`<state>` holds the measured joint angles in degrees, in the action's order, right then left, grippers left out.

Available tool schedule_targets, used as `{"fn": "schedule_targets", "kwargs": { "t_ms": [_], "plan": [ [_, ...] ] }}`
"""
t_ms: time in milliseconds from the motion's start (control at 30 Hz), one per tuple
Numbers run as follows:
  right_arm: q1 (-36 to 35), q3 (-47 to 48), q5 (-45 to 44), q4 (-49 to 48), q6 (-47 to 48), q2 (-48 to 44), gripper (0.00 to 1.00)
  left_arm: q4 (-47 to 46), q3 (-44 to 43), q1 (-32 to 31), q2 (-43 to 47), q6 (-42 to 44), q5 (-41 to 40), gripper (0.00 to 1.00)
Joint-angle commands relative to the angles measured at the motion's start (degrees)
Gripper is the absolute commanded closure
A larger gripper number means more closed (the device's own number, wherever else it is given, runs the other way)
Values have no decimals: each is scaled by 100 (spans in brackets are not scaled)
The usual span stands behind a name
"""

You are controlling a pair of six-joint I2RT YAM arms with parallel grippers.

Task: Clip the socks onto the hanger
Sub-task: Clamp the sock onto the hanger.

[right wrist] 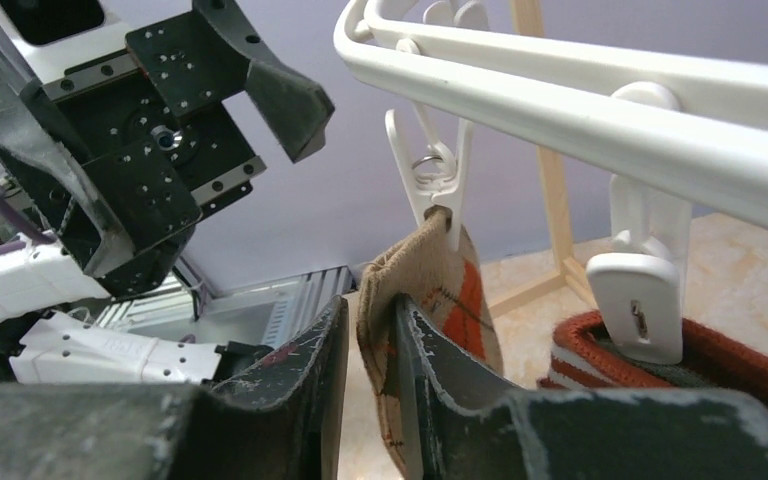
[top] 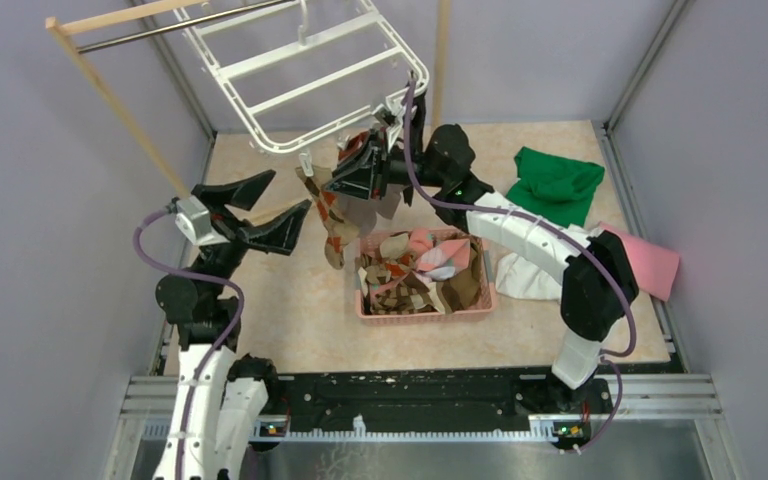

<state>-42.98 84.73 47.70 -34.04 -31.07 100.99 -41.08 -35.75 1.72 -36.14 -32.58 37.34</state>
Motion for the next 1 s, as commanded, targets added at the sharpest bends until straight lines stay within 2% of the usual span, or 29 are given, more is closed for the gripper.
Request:
{"fn": "schedule_targets", "kwargs": {
  "t_ms": [0,133,200,400,733,867,967],
  "plan": [
    [53,-81,114,251,390,-474,73,1746,-20,-22,541,837,0,1],
    [59,-235,113,642,734,-643,64,2748,55,-24,1116,1403,-110,1],
    [62,-311,66,859,957,-750,57,3198,101,-22,1346,1561,-297,1],
    [50,-496,-102,1556,1831,-978,38,3703,347,-22,1807,1605,-911,1],
    [49,-861,-273,2308,3502,-1338,35,3893,661,-23,2055,1153,-1267,1],
    [48,-1076,-313,2137,3491,-1398,35,3730,1020,-22,2089,1030,-1203,1],
    [51,-1368,-340,1562,3242,-1456,36,3506,1285,-22,2119,922,-1271,1]
  ]
}}
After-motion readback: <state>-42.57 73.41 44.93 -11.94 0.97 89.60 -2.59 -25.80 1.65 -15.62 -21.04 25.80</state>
